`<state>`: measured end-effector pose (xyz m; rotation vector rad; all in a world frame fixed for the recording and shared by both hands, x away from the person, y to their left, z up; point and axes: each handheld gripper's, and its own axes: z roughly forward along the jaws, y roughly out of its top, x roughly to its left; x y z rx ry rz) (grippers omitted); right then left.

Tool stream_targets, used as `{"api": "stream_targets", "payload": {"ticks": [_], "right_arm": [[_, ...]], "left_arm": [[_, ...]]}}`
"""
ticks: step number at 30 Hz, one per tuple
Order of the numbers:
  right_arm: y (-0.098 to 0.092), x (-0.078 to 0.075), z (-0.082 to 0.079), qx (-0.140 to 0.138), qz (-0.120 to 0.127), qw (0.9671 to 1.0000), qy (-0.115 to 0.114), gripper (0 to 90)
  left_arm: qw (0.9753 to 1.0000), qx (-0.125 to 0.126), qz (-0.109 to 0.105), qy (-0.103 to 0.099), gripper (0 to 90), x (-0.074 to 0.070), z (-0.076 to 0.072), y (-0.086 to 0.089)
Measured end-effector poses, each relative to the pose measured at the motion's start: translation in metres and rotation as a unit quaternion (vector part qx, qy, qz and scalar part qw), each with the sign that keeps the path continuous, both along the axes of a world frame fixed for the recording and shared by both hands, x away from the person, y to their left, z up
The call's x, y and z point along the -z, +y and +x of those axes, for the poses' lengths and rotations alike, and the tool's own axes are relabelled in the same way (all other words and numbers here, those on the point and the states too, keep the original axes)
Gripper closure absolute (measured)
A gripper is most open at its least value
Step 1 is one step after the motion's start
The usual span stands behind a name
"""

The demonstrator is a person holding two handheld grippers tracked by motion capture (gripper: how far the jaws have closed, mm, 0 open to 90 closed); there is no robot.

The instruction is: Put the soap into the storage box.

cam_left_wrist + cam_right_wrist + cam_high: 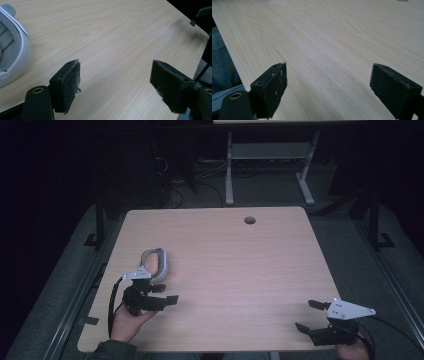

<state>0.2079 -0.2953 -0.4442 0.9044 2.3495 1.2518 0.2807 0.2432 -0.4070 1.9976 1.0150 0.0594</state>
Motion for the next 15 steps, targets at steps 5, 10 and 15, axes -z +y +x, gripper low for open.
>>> {"api": "stream_targets", "payload": {"ticks": [5,10,15], "right_arm": [[0.000,0.000,0.000,0.000,0.000,1.0000,0.001,13.8],[0.000,0.000,-0.001,0.000,0.000,1.0000,0.001,13.8],[0.000,-0.001,-0.001,0.000,0.001,1.0000,0.001,13.8]], "left_arm": [[1.0000,0.003,0.002,0.003,23.6,0.004,-0.007,0.002],[1.0000,0.004,0.001,0.004,23.4,0.007,-0.013,0.002],[0.9999,0.006,0.006,0.010,22.7,0.012,-0.020,0.002]]}}
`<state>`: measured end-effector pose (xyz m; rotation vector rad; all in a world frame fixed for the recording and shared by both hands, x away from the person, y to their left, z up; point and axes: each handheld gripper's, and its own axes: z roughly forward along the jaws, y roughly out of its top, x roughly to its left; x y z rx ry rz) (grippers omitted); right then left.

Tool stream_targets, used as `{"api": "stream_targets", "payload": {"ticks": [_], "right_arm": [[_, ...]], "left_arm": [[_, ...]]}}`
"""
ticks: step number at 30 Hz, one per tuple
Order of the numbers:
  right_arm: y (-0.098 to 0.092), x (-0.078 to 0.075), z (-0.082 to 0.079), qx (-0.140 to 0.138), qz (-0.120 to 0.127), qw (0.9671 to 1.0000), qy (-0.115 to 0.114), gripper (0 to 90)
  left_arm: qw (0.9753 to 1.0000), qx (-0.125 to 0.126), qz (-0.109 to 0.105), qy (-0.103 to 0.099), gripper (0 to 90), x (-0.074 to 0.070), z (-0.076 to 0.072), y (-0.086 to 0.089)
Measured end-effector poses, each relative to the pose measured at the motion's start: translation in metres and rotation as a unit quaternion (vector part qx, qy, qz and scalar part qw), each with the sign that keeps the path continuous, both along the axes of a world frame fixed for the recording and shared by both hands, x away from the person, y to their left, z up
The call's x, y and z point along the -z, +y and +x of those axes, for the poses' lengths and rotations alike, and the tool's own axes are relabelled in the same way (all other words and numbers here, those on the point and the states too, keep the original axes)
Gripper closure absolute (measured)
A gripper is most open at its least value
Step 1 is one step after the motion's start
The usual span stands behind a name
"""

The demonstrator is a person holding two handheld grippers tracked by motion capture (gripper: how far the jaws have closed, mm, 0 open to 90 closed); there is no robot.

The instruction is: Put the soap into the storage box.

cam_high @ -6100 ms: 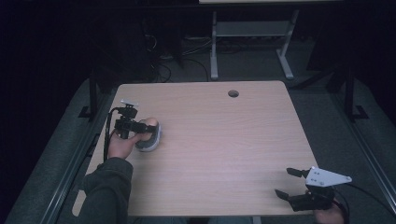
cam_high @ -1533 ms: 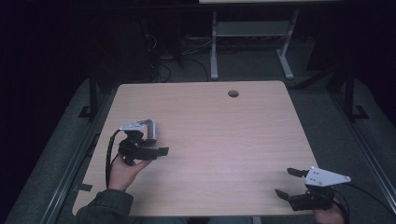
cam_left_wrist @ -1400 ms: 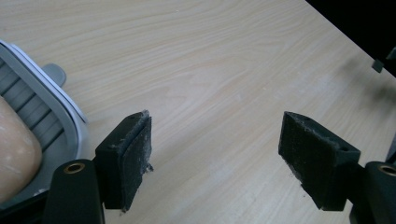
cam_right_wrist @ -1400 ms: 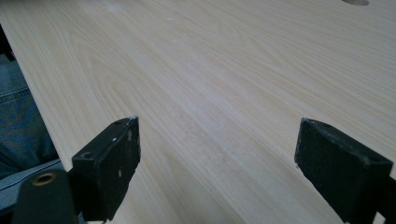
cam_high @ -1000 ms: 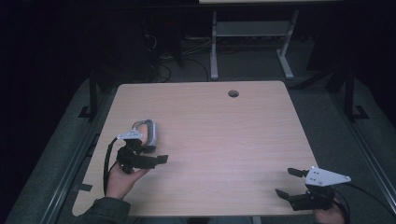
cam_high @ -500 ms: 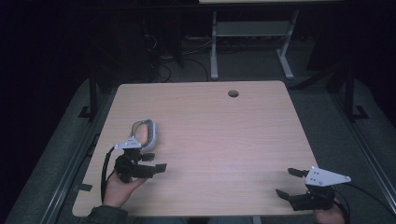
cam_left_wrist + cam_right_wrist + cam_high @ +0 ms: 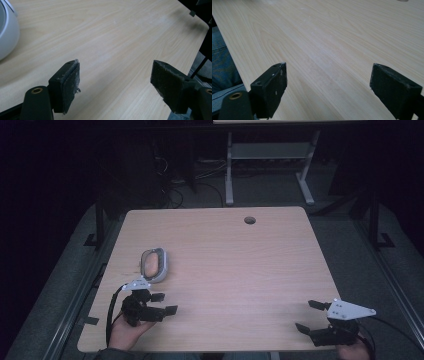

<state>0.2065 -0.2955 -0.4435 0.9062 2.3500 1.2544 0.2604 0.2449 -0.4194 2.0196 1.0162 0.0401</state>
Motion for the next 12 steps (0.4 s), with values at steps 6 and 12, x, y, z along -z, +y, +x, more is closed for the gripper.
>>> {"api": "stream_targets", "payload": {"ticks": [6,12], "right_arm": [[0.000,0.000,-0.001,-0.003,0.001,1.0000,-0.001,13.8],[0.000,-0.001,-0.001,-0.003,0.003,1.0000,-0.002,13.8]], "left_arm": [[1.0000,-0.003,0.003,0.004,22.3,0.006,-0.008,0.003],[1.0000,-0.002,0.009,0.001,22.3,0.006,-0.018,0.004]]}}
